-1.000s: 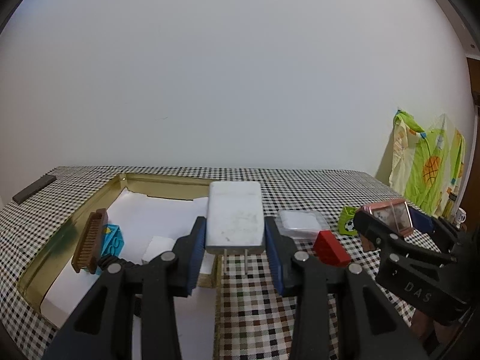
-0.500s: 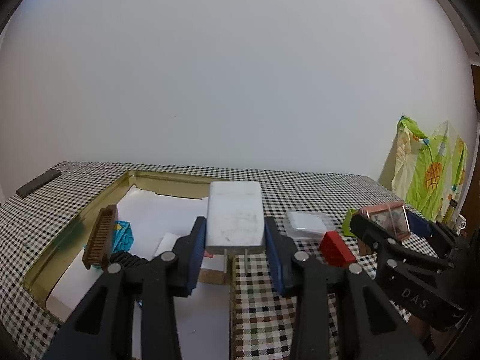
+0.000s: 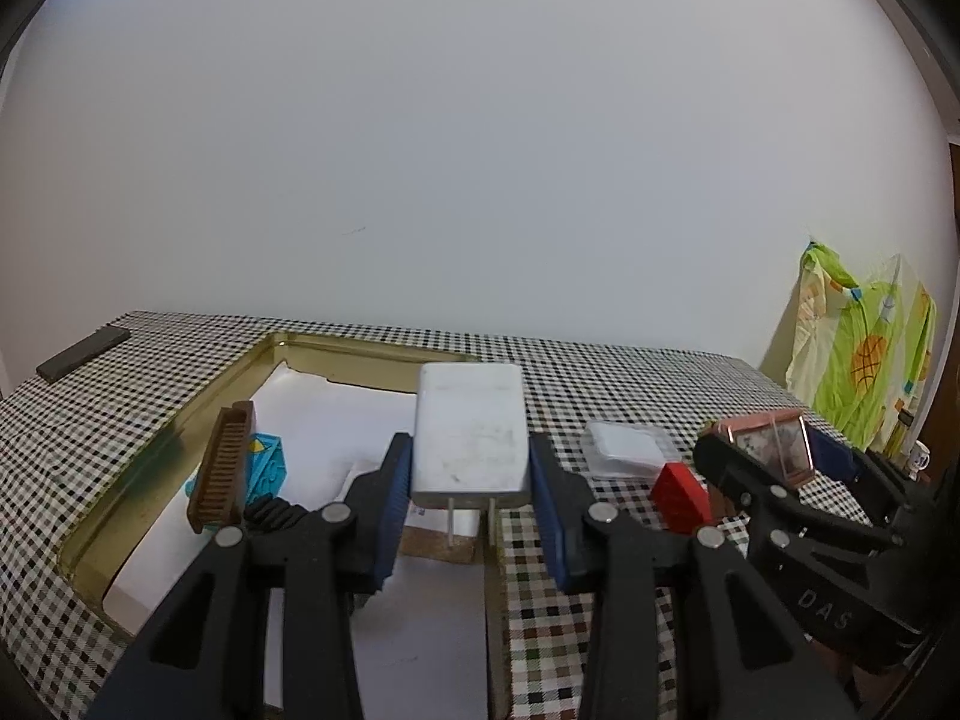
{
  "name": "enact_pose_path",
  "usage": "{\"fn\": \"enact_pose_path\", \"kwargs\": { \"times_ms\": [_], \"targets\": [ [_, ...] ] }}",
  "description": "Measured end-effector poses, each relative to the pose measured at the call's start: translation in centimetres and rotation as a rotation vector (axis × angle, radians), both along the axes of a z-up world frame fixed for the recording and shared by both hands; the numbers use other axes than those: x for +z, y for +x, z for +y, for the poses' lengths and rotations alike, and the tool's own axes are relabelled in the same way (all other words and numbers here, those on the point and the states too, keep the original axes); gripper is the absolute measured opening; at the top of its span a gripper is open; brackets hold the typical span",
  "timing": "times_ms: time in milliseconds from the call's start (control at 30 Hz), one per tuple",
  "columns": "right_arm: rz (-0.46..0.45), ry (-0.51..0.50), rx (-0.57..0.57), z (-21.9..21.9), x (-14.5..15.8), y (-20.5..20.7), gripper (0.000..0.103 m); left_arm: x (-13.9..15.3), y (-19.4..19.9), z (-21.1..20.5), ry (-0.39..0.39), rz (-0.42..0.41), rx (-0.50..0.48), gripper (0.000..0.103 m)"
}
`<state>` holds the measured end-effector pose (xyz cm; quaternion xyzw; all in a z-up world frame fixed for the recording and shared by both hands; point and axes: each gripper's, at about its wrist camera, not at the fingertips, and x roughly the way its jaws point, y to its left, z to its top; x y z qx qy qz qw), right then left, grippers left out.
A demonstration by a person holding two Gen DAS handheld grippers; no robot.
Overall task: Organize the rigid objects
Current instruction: 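Carry the white charger and copper frame toward the gold tray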
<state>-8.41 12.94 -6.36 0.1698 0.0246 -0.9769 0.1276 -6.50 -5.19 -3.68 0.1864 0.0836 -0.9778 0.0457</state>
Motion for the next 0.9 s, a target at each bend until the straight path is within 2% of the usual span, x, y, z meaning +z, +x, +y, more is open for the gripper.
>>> {"fn": "enact_pose_path", "kwargs": {
  "times_ms": [567,900],
  "targets": [
    [-0.006,0.017,0.041,-2.0,-0.2,0.0,0.079,-0.2,0.1,-3.0,0.025,-0.017,0.069,0.037],
    [-0.009,0.034,0.067,-3.5,-0.4,0.1,0.079,-0.2,0.3,-3.7,0.01,-0.032,0.079,0.037]
  ]
}}
